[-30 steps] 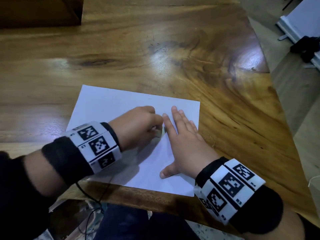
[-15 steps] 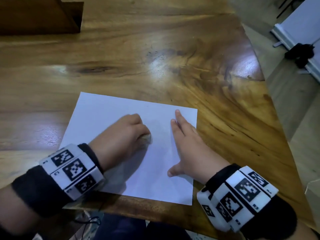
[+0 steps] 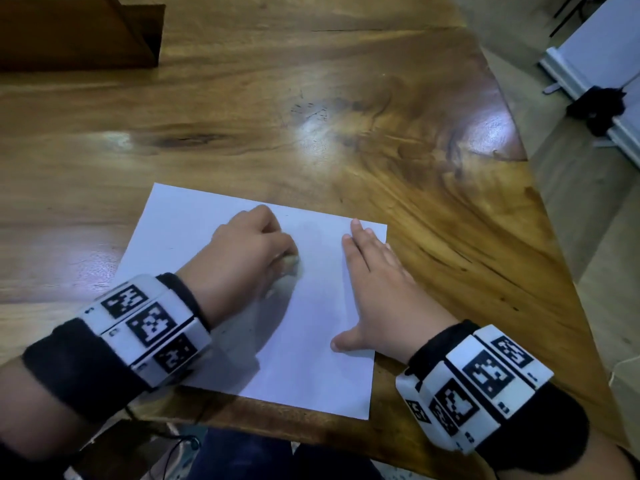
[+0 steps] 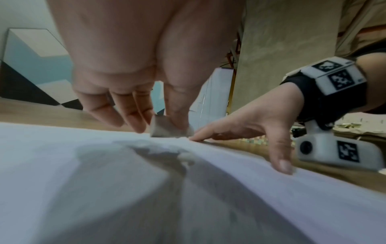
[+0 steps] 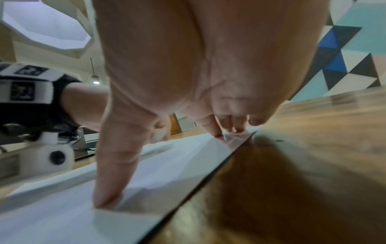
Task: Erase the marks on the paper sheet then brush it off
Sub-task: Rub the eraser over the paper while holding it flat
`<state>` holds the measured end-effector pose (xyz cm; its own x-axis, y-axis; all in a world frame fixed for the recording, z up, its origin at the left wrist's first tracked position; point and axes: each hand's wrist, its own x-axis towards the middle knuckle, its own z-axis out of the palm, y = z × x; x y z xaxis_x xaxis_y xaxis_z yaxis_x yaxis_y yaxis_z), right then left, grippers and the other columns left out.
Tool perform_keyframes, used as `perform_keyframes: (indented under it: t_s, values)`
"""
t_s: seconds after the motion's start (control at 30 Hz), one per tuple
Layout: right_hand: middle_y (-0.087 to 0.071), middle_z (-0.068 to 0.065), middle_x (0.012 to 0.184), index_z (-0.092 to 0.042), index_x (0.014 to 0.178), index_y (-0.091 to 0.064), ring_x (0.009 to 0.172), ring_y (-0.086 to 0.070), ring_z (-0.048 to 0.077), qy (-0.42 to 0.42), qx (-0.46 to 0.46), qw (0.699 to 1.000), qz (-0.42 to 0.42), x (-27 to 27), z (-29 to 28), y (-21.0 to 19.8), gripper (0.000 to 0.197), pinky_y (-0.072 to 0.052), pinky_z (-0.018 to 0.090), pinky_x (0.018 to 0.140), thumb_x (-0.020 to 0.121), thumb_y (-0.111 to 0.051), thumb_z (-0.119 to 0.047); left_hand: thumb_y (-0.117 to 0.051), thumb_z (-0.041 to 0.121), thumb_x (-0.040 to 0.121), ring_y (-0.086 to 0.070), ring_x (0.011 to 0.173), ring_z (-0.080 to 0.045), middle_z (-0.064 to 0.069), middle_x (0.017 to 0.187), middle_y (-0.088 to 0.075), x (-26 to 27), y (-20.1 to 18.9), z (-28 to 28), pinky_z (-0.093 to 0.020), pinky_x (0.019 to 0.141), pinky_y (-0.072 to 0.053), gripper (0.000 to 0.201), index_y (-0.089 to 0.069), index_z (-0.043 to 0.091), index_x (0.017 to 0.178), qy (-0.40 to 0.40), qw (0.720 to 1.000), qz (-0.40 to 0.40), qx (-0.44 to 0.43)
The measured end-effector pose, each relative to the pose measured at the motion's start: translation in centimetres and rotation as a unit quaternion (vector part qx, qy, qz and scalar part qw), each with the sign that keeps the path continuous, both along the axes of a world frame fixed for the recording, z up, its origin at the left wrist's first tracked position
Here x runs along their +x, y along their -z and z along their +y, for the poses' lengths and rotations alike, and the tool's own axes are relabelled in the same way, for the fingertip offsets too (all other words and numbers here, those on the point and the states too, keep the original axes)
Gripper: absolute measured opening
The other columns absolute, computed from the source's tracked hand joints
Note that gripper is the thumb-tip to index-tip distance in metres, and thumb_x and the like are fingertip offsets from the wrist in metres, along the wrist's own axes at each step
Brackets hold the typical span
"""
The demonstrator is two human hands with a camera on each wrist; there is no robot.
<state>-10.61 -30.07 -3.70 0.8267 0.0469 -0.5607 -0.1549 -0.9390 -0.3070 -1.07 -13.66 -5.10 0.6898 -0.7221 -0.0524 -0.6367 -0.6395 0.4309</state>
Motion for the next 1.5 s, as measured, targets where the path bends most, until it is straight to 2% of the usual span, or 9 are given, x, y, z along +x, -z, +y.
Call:
perform_keyframes:
  t_s: [0.1, 0.27, 0.4, 0.5, 0.67, 0.9, 1.1, 1.33, 1.5]
  values:
    - [0.035, -0.001, 0.152, -0.014, 0.147, 0.022, 0.141, 0.027, 0.014, -0.001, 0.005, 1.000, 0.003, 0.1, 0.0, 0.0, 0.130, 0.009, 0.028, 0.114, 0.069, -0.077, -0.049, -0.060, 0.021, 0.082, -0.049, 0.075, -0.025, -0.004, 0.082, -0.048, 1.1, -1.1, -2.9, -0.025, 0.065, -0.030, 0.019, -0.064, 0.013, 0.098, -0.052, 0.997, 0.054, -0.008]
    - [0.035, 0.001, 0.152, -0.015, 0.146, 0.024, 0.141, 0.027, 0.017, -0.014, -0.027, 0.999, 0.012, 0.3, 0.1, 0.0, 0.131, 0.010, 0.036, 0.117, 0.069, -0.075, -0.052, -0.063, 0.016, 0.078, -0.048, 0.071, -0.024, -0.007, 0.075, -0.052, 1.7, -1.2, -5.0, -0.027, 0.063, -0.036, 0.011, -0.065, 0.006, 0.082, -0.039, 0.997, 0.060, 0.004]
    - [0.034, -0.001, 0.152, -0.016, 0.146, 0.025, 0.142, 0.026, 0.015, -0.020, -0.058, 0.998, -0.001, 0.2, 0.1, 0.1, 0.132, 0.016, 0.042, 0.114, 0.068, -0.073, -0.058, -0.062, 0.012, 0.073, -0.053, 0.061, -0.028, -0.007, 0.064, -0.051, -0.8, -1.3, -1.9, -0.028, 0.058, -0.037, 0.011, -0.060, 0.012, 0.062, 0.097, 0.991, 0.086, 0.036]
    - [0.034, -0.001, 0.152, -0.016, 0.145, 0.026, 0.141, 0.026, 0.014, -0.023, -0.071, 0.997, 0.002, 0.2, 0.1, 0.1, 0.132, 0.018, 0.046, 0.112, 0.068, -0.071, -0.059, -0.066, 0.017, 0.073, -0.056, 0.068, -0.023, -0.002, 0.068, -0.059, -0.3, -1.4, -2.1, -0.026, 0.057, -0.031, 0.005, -0.065, 0.014, 0.069, 0.118, 0.984, 0.111, 0.080]
    - [0.034, -0.003, 0.152, -0.017, 0.145, 0.026, 0.142, 0.025, 0.013, -0.017, -0.085, 0.996, 0.005, 0.2, 0.3, 0.0, 0.131, 0.019, 0.049, 0.109, 0.068, -0.070, -0.061, -0.063, 0.013, 0.076, -0.049, 0.070, -0.025, -0.007, 0.075, -0.054, 2.9, -1.1, -4.7, -0.025, 0.059, -0.032, 0.006, -0.060, 0.007, 0.074, 0.003, 0.999, 0.046, 0.011]
    - [0.034, -0.003, 0.152, -0.017, 0.146, 0.025, 0.141, 0.026, 0.012, -0.015, -0.075, 0.997, -0.002, 0.1, 0.2, 0.0, 0.131, 0.022, 0.048, 0.108, 0.068, -0.071, -0.060, -0.067, 0.023, 0.072, -0.049, 0.060, -0.011, 0.007, 0.064, -0.056, 0.0, -1.2, -1.2, -0.008, 0.054, -0.030, 0.007, -0.064, 0.017, 0.069, 0.134, 0.972, 0.158, 0.114]
    - [0.033, -0.004, 0.153, -0.018, 0.146, 0.025, 0.142, 0.025, 0.011, -0.013, -0.077, 0.997, -0.004, 0.1, 0.1, 0.0, 0.132, 0.020, 0.050, 0.110, 0.066, -0.071, -0.062, -0.064, 0.013, 0.075, -0.045, 0.068, -0.020, -0.006, 0.074, -0.054, 3.3, -1.4, -6.0, -0.024, 0.055, -0.021, 0.007, -0.064, 0.006, 0.077, 0.012, 0.999, 0.032, 0.020]
    - [0.032, -0.006, 0.153, -0.019, 0.146, 0.025, 0.142, 0.025, 0.010, -0.006, -0.067, 0.998, -0.011, 0.1, 0.1, 0.3, 0.134, 0.022, 0.048, 0.108, 0.065, -0.073, -0.061, -0.059, 0.030, 0.071, -0.053, 0.065, -0.017, 0.000, 0.069, -0.059, 0.3, -1.2, -2.5, -0.022, 0.058, -0.040, 0.018, -0.064, 0.014, 0.069, 0.182, 0.969, 0.141, 0.094]
    - [0.033, -0.006, 0.152, -0.018, 0.145, 0.027, 0.141, 0.026, 0.010, -0.006, -0.069, 0.998, -0.002, 0.1, 0.1, 0.1, 0.134, 0.020, 0.047, 0.109, 0.066, -0.072, -0.061, -0.065, 0.020, 0.075, -0.049, 0.069, -0.020, -0.005, 0.073, -0.059, 3.6, -1.1, -6.2, -0.025, 0.058, -0.033, 0.011, -0.064, 0.009, 0.076, 0.051, 0.997, 0.059, 0.028]
